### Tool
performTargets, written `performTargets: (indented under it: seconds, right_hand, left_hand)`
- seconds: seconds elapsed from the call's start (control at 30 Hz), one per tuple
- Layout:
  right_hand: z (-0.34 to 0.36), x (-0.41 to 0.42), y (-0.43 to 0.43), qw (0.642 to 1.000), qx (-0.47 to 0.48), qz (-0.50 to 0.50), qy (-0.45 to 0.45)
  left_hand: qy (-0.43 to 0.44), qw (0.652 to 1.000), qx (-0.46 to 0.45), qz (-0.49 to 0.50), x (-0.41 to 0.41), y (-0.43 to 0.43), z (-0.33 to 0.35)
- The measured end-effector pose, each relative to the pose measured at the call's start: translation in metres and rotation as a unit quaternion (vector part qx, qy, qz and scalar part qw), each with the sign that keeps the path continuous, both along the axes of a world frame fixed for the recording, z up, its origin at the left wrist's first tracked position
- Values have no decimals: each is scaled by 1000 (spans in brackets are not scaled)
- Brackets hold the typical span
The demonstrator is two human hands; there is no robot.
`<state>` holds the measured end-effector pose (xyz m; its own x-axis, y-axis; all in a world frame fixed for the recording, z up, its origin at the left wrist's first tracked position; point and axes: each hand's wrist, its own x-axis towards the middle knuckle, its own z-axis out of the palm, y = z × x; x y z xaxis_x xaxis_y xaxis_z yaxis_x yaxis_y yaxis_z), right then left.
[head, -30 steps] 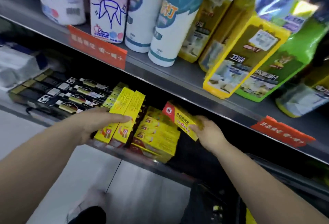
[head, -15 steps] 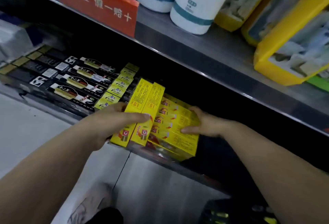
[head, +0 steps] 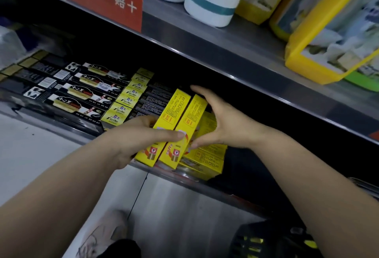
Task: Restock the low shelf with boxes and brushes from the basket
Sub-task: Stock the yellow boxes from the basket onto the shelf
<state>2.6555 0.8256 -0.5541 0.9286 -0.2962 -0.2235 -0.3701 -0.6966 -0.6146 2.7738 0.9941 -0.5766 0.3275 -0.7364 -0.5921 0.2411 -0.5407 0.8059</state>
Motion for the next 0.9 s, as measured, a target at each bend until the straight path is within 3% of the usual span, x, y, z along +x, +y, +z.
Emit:
performTargets:
  seconds: [0.13,0.23,0.33,0.4,0.43,0.47,0.57,0.67,0.9]
  right_hand:
    - [4,2,1,999,-46,3,-8]
    - [2,-8,-20,999,-39,0,22]
    - [-9,-21,-49,989,-40,-137,36]
    - [-21,-23,-65,969,-76,-229,59]
    - [-28,-22,-69,961,-86,-251,73]
    - [-33,-20,-71,957,-91,-261,85]
    - [-45,-12,-69,962,-82,-219,144]
    - [-54,-6,-62,965,-60,-174,188]
    - [-55,-7,-52,963,-35,-144,224]
  left_hand:
    - [34,999,-25,6,-1,-1,-1]
    - [17,998,-3,67,3,3,-4]
    - [32,994,15,107,7,6,3]
    - [31,992,-63,106,8,26,-16]
    - [47,980,-79,178,13,24,-30]
    - [66,978,-79,182,16,20,-33]
    - [3,984,-87,154,16,14,-20]
    - [-6,989,-38,141,14,2,-6]
    - [-64,987,-60,136,11,-2,-12]
